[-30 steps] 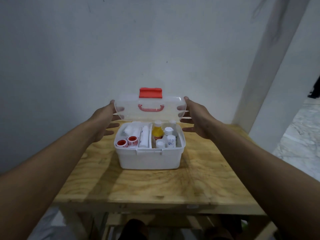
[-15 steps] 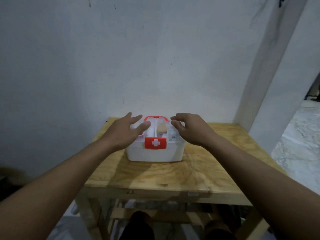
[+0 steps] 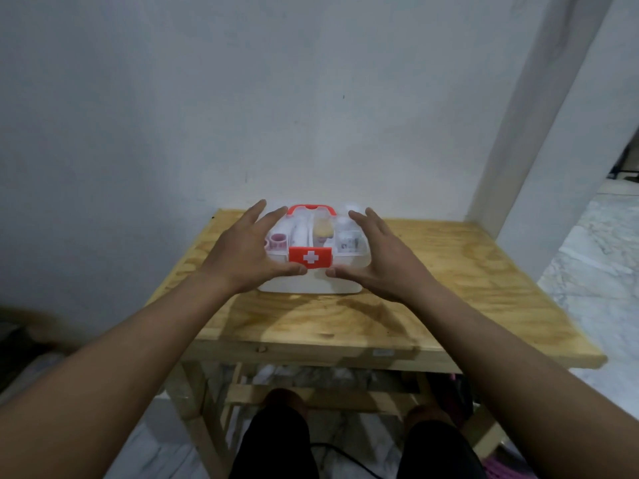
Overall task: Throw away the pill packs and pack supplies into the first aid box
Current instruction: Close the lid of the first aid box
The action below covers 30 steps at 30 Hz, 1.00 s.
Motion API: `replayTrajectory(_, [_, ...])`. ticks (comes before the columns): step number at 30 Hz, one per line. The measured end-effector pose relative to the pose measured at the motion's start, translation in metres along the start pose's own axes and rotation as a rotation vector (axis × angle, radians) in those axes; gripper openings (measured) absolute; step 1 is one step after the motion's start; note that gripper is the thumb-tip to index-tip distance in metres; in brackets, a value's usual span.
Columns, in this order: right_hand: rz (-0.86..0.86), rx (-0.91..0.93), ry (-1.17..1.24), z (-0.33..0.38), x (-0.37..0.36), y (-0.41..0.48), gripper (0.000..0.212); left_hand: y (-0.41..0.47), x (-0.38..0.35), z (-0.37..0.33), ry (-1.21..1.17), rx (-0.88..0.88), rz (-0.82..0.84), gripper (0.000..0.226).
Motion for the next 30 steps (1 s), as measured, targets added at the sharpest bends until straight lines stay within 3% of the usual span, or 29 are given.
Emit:
replayTrajectory(4, [-0.095,-0.041,0.013,0.005,-0.005,-0.003,0.101,0.000,-0.002,0.000,0.022,-0.009,-0.022,0.115])
replayTrajectory(10, [-0.102,-0.035,0.050,0.002,-0.006,-0.002,0.099,0.000,-0.006,0.005,-0.086,-0.003,-0.087,0.113])
replayTrajectory(17, [0.031,-0.132,0.438,-0.018,-0.019,-0.007,0.113,-0.012,-0.017,0.025,-0.383,0.066,-0.212,0.111])
replayTrajectory(30, [0.007,-0.182,0.428,-0.057,-0.002,0.026,0.095,0.038,-0.036,-0.005,-0.518,0.044,-0.210,0.108])
Point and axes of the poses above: each hand's wrist, its own y-axis towards the middle knuckle, its own x-axis out of the back of the hand, z = x × y, the point moved 7 cm from there along y, towards the middle knuckle, and after that the axes turned 9 degrees about -x, right-handed, at the moved point
